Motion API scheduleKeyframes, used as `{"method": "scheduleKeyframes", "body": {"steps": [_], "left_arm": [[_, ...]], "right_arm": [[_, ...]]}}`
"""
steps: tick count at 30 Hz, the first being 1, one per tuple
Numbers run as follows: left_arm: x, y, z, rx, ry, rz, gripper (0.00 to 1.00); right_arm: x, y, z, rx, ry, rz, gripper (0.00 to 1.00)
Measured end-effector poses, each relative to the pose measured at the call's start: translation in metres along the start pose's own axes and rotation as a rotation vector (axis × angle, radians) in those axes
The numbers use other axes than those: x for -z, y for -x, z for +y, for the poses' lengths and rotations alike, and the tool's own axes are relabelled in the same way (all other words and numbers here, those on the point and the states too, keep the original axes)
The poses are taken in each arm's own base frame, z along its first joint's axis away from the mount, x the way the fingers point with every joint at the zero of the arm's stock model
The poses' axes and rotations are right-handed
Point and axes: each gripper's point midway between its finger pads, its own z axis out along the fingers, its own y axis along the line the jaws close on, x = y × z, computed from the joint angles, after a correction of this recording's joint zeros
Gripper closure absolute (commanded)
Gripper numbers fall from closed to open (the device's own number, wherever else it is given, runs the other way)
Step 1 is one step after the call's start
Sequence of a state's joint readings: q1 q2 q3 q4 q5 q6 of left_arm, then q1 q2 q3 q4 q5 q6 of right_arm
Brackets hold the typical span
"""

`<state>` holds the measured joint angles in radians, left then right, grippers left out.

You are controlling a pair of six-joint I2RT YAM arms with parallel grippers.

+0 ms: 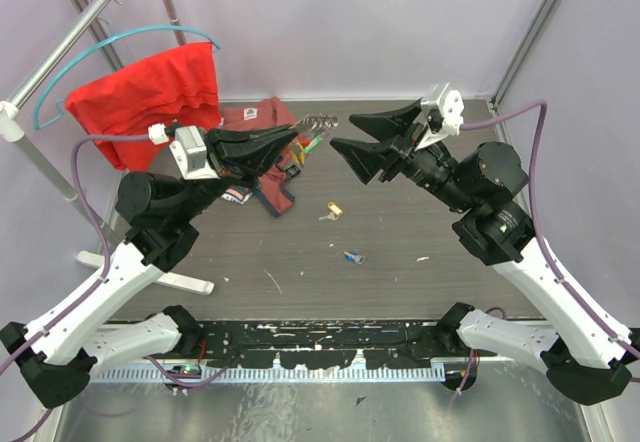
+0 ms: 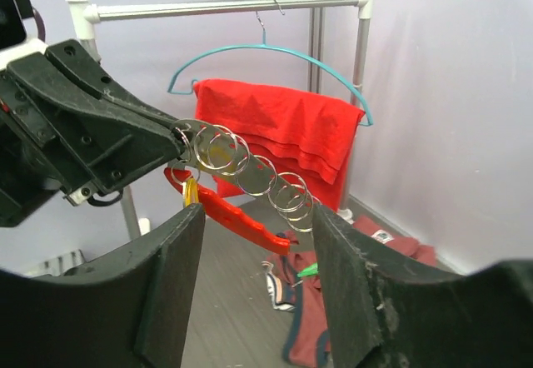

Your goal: Put the keys on the keyring

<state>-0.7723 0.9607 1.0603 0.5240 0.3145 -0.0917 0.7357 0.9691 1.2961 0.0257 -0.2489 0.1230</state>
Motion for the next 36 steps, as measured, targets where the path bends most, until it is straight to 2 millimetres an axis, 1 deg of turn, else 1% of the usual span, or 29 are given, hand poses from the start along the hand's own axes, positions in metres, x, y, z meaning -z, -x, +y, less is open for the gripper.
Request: {"method": "scheduleKeyframes", "body": {"steps": [2, 5, 8, 10, 12, 15, 19, 24, 27, 31, 36], "left_arm": [[-0.001, 0.0, 0.0, -0.001, -0.003, -0.002, 1.0], [-0.001, 0.001, -0.001, -0.002, -0.007, -0.006, 1.0], [-0.001, 0.002, -0.001, -0.003, -0.009, -0.011, 1.0], [-0.001, 0.002, -0.002, -0.001, -0.01, -0.012, 1.0], [-0.002, 0.002, -0.002, 0.003, -0.013, -0.011, 1.0], [-0.003, 0.001, -0.002, 0.007, -0.014, -0.01, 1.0], [-0.005, -0.002, -0.001, 0.015, -0.014, -0.002, 1.0], [-0.005, -0.005, -0.001, 0.018, -0.016, 0.003, 1.0], [-0.006, -0.006, -0.001, 0.019, -0.017, 0.005, 1.0], [-0.006, -0.006, -0.001, 0.02, -0.017, 0.006, 1.0], [-0.006, -0.006, -0.002, 0.02, -0.024, 0.007, 1.0]], "right_arm": [[0.0, 0.001, 0.0, 0.052, 0.008, 0.003, 0.42], [0.0, 0.009, 0.006, 0.117, 0.054, 0.001, 0.4], [0.004, 0.013, 0.008, 0.258, 0.089, -0.008, 0.38], [0.009, 0.009, 0.004, 0.368, 0.089, -0.008, 0.38], [0.014, -0.002, 0.0, 0.473, 0.093, 0.009, 0.4], [0.011, -0.008, -0.003, 0.576, 0.109, 0.009, 0.43], [-0.002, -0.011, -0.005, 0.641, 0.119, -0.009, 0.42], [-0.016, -0.015, 0.006, 0.68, 0.137, -0.042, 0.41], [-0.021, -0.012, 0.009, 0.689, 0.129, -0.066, 0.41], [-0.026, -0.006, 0.006, 0.692, 0.094, -0.093, 0.43], [-0.031, -0.009, 0.001, 0.69, 0.068, -0.091, 0.44]]}}
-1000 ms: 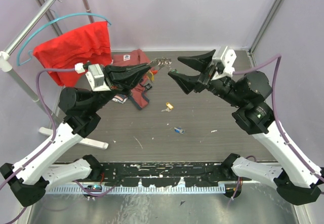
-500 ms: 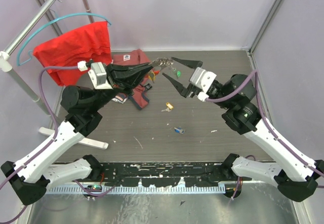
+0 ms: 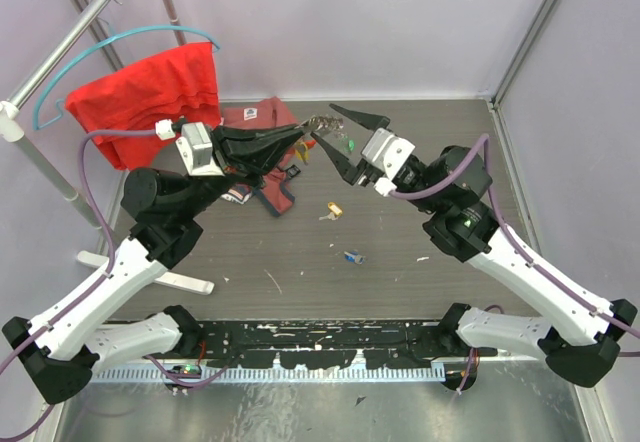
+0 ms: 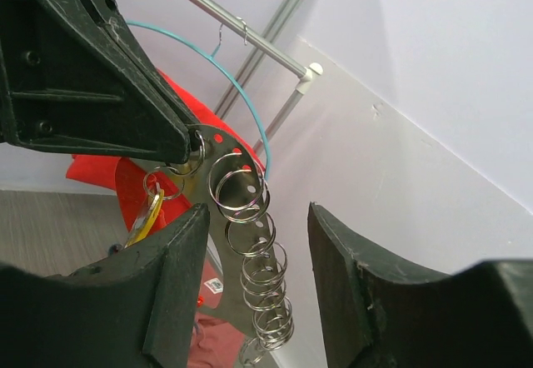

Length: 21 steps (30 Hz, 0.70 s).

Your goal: Put the keys on the keyring

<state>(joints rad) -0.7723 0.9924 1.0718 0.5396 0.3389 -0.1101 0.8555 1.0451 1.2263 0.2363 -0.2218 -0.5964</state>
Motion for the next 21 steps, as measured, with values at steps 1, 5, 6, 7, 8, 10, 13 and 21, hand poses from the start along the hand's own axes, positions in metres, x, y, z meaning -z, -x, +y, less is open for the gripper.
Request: {"method": "scheduleKeyframes", "body": {"steps": [1, 5, 6, 7, 8, 10, 13, 21], "left_arm": [[0.0, -0.0001, -0.0001, 0.0, -0.001, 0.0, 1.0], [0.0, -0.0002, -0.0007, 0.0, -0.004, 0.001, 1.0], [0.0, -0.0002, -0.0007, 0.0, -0.004, 0.001, 1.0], [0.0, -0.0002, -0.0007, 0.0, -0.004, 0.001, 1.0], [0.0, -0.0002, -0.0007, 0.0, -0.004, 0.001, 1.0], [0.0, -0.0001, -0.0006, 0.0, -0.004, 0.0, 1.0], [0.0, -0.0001, -0.0006, 0.0, -0.004, 0.0, 1.0], [-0.0001, -0.0005, -0.0006, 0.0, -0.004, 0.001, 1.0]], "right_arm": [[-0.0008, -0.0012, 0.0001, 0.0, -0.001, 0.002, 0.45], [-0.0034, -0.0071, 0.0014, -0.005, -0.004, 0.017, 0.48], [-0.0038, -0.0081, 0.0016, -0.007, -0.005, 0.02, 0.48], [-0.004, -0.0089, 0.0015, -0.009, -0.007, 0.022, 0.49], [-0.0041, -0.0088, 0.001, -0.011, -0.01, 0.022, 0.5], [-0.0043, -0.0077, 0.0002, -0.015, -0.015, 0.018, 0.51], [-0.0048, -0.0051, -0.0007, -0.024, -0.022, 0.009, 0.51], [-0.0053, -0.0006, -0.0023, -0.044, -0.031, -0.009, 0.53]]}}
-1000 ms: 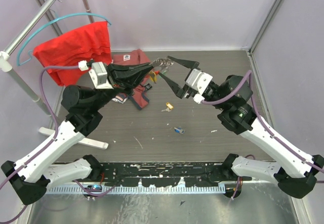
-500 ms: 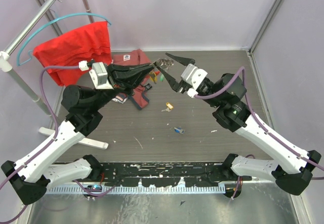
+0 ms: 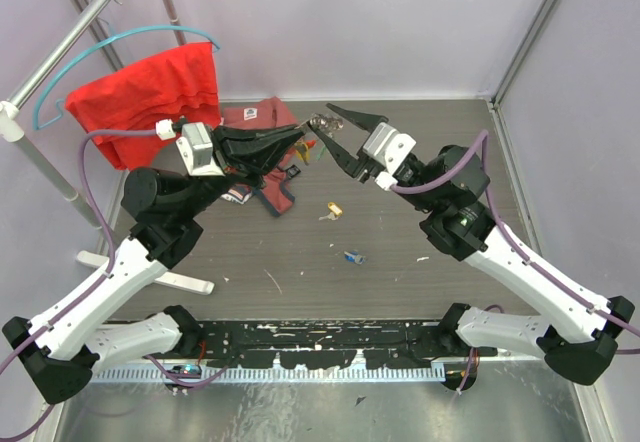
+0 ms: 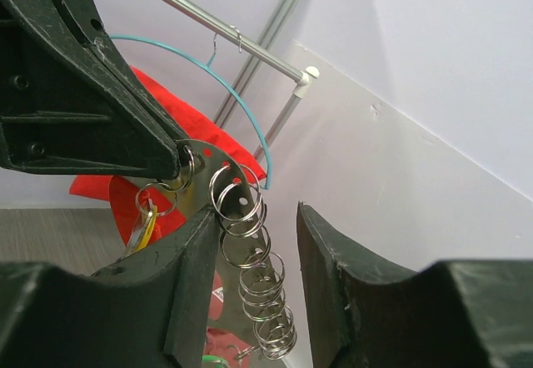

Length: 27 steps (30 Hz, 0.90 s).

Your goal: Put the keys on the keyring

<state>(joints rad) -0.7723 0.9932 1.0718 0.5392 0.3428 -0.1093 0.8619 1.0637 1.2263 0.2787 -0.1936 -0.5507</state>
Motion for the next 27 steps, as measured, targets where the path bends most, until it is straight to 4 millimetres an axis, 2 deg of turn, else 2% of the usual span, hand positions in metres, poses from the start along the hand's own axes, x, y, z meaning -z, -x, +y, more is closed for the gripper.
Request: {"method": "scheduleKeyframes", "body": {"steps": [7, 13, 18, 23, 27], "left_arm": [[0.0, -0.002, -0.001, 0.002, -0.003, 0.007, 1.0], [0.0, -0.003, -0.001, 0.004, -0.003, 0.012, 1.0], [0.001, -0.005, 0.0, 0.003, -0.002, 0.018, 1.0], [0.001, -0.006, 0.0, 0.003, -0.002, 0.022, 1.0], [0.001, -0.006, 0.0, 0.002, -0.003, 0.022, 1.0]], "right_arm": [[0.002, 0.005, -0.002, -0.008, -0.007, -0.013, 0.54], [0.004, 0.009, -0.004, -0.009, -0.01, -0.02, 0.59], [0.006, 0.011, -0.004, -0.007, -0.009, -0.023, 0.59], [0.011, 0.011, 0.005, -0.014, 0.041, -0.009, 0.56], [0.019, 0.018, 0.007, -0.016, 0.062, -0.015, 0.59]]}}
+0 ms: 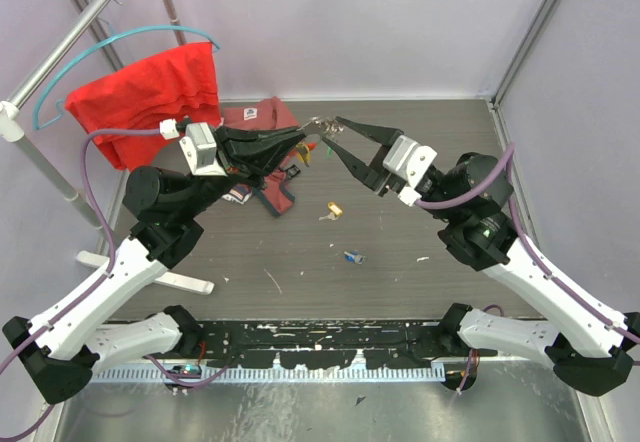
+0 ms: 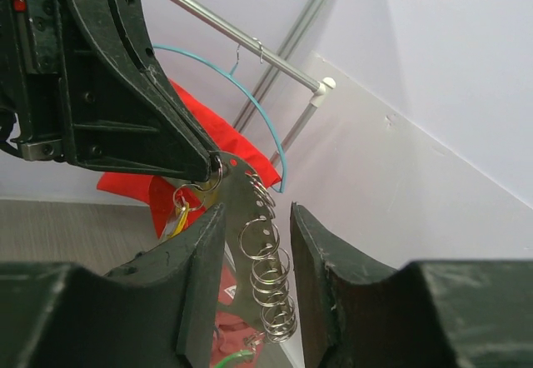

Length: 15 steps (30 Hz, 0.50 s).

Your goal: Put the keys on the keyring

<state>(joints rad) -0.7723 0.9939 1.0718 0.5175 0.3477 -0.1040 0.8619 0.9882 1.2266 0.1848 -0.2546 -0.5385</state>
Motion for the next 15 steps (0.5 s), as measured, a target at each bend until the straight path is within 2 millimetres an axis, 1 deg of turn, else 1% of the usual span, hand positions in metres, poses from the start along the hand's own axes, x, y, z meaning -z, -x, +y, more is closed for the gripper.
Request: {"method": "scheduleKeyframes", "body": {"steps": [4, 9, 12, 15], "left_arm": [[0.0, 0.0, 0.0, -0.001, -0.002, 0.001, 1.0], [0.0, 0.0, -0.001, -0.004, -0.008, 0.001, 1.0], [0.001, -0.003, -0.006, -0.023, -0.039, 0.015, 1.0], [0.003, -0.008, -0.017, -0.052, -0.11, 0.049, 1.0]], "right_arm": [[0.006, 0.008, -0.004, 0.006, -0.01, -0.009, 0.63], [0.006, 0.001, -0.002, 0.001, -0.006, 0.022, 0.65], [0.006, -0.002, -0.002, 0.01, 0.011, 0.057, 0.66], [0.01, 0.001, -0.001, 0.039, 0.045, 0.087, 0.66]]}}
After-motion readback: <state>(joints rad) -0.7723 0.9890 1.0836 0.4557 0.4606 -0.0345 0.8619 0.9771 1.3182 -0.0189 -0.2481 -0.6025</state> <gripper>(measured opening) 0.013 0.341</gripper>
